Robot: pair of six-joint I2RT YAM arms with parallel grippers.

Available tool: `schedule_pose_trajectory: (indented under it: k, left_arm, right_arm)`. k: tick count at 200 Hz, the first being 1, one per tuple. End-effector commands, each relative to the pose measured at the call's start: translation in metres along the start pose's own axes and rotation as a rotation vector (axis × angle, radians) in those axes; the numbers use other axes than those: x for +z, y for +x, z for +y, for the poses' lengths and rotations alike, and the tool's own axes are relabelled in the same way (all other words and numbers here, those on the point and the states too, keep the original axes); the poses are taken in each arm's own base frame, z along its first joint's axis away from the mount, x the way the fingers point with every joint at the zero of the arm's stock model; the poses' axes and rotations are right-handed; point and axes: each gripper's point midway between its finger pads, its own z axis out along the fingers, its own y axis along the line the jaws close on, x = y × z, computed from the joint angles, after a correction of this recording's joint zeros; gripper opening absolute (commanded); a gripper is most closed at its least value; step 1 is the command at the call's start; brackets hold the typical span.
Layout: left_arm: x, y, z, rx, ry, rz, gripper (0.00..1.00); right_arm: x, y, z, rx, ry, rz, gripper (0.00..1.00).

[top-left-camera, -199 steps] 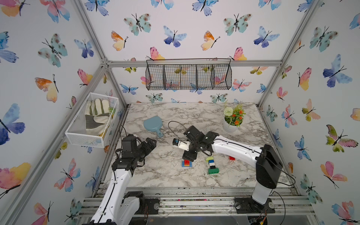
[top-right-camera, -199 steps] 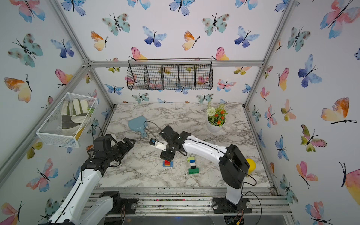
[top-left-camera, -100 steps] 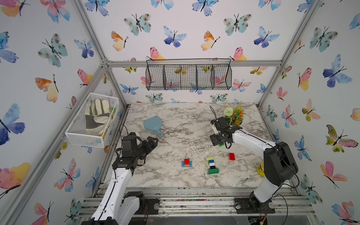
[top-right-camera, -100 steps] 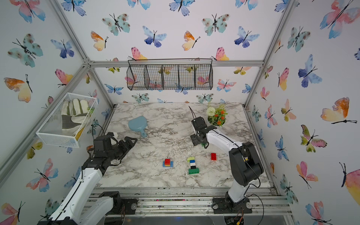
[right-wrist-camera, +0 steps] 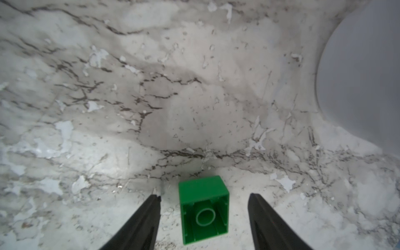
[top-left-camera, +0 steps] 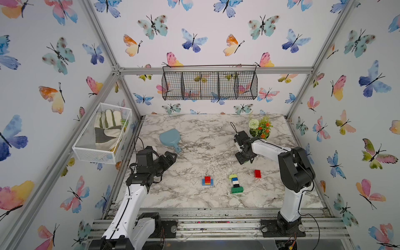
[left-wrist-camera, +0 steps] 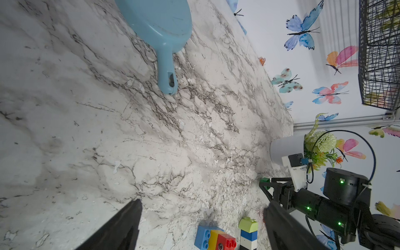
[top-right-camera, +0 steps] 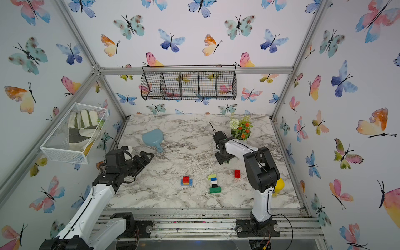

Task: Assemble the number 1 with lego
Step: Pick up the lego brick from the center of the board.

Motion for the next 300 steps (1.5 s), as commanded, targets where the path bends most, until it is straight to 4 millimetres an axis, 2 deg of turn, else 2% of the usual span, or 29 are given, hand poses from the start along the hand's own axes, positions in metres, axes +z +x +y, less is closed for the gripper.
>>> schedule_pose_trajectory:
  k: [1,58,95,132,164,180,196,224,238,250,266,300]
  left_arm:
    - [0.000,-0.004,-0.012,0.040,0.038,0.000,0.93]
    - [0.001,-0.004,-0.014,0.053,0.052,0.009,0.92]
    - [0.000,-0.008,-0.022,0.080,0.077,0.002,0.90]
    - [-0.005,-0.018,-0.045,0.175,0.146,-0.024,0.88]
    - [-0.013,-0.023,-0.072,0.302,0.233,-0.065,0.86]
    - [-0.018,-0.021,-0.091,0.390,0.302,-0.094,0.84]
    - [-0.025,-0.015,-0.117,0.506,0.376,-0.128,0.83]
    - [-0.047,0.003,-0.167,0.791,0.504,-0.251,0.83]
    - [-0.065,0.024,-0.194,0.985,0.611,-0.318,0.84]
    - [-0.079,0.039,-0.213,1.117,0.688,-0.383,0.86]
    - [-0.097,0.051,-0.235,1.240,0.766,-0.474,0.90]
    - [-0.117,0.063,-0.276,1.383,0.881,-0.575,0.95]
  right_arm:
    - [0.010,0.013,0.013,-0.001,-0.094,0.058,0.61]
    - [0.018,0.015,0.028,-0.009,-0.188,0.077,0.41]
    - [0.012,0.013,0.034,-0.011,-0.236,0.055,0.29]
    - [-0.009,0.005,0.043,-0.003,-0.317,-0.006,0.19]
    - [-0.043,-0.002,0.047,0.016,-0.381,-0.083,0.13]
    - [-0.071,-0.009,0.053,0.026,-0.450,-0.133,0.13]
    - [-0.112,-0.023,0.063,0.031,-0.568,-0.220,0.13]
    - [-0.211,-0.052,0.079,0.043,-0.830,-0.446,0.13]
    - [-0.263,-0.062,0.084,0.027,-0.959,-0.551,0.14]
    - [-0.301,-0.063,0.087,0.003,-1.067,-0.614,0.15]
    - [-0.340,-0.060,0.092,-0.036,-1.192,-0.658,0.16]
    - [-0.395,-0.045,0.097,-0.102,-1.392,-0.708,0.16]
